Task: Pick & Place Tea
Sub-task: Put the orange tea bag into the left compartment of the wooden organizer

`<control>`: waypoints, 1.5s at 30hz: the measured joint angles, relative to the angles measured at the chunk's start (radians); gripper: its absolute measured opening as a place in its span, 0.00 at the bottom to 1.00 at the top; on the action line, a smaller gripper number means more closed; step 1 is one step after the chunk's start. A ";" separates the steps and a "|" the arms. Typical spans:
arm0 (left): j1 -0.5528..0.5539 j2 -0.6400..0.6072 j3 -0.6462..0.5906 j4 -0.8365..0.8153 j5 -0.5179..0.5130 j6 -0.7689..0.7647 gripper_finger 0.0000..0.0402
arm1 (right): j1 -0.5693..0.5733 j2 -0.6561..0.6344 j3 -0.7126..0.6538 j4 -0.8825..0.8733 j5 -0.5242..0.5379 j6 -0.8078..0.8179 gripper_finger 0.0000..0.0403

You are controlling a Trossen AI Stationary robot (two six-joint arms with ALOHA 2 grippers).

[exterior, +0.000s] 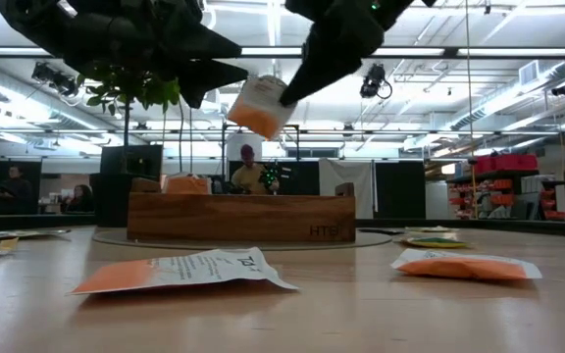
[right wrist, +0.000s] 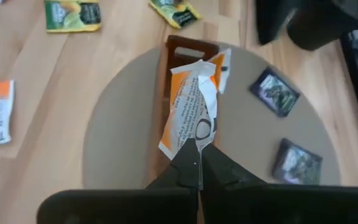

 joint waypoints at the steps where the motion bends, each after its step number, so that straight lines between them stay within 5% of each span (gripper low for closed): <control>1: -0.003 0.001 0.000 -0.007 0.000 0.000 0.52 | -0.002 0.007 0.015 0.006 0.000 -0.007 0.00; 18: 0.017 0.001 0.000 -0.010 -0.069 -0.001 0.46 | -0.008 0.009 0.055 0.013 -0.034 -0.030 0.00; 31: 0.017 0.001 0.000 -0.011 -0.064 0.003 0.02 | -0.011 0.009 0.055 0.021 -0.031 -0.031 0.01; 39: -0.023 0.001 0.000 -0.010 -0.151 0.039 0.01 | -0.010 -0.005 0.024 0.019 -0.050 -0.043 0.21; 45: -0.081 -0.018 0.000 -0.002 -0.219 0.109 0.00 | -0.010 -0.084 -0.113 0.197 -0.060 -0.028 0.35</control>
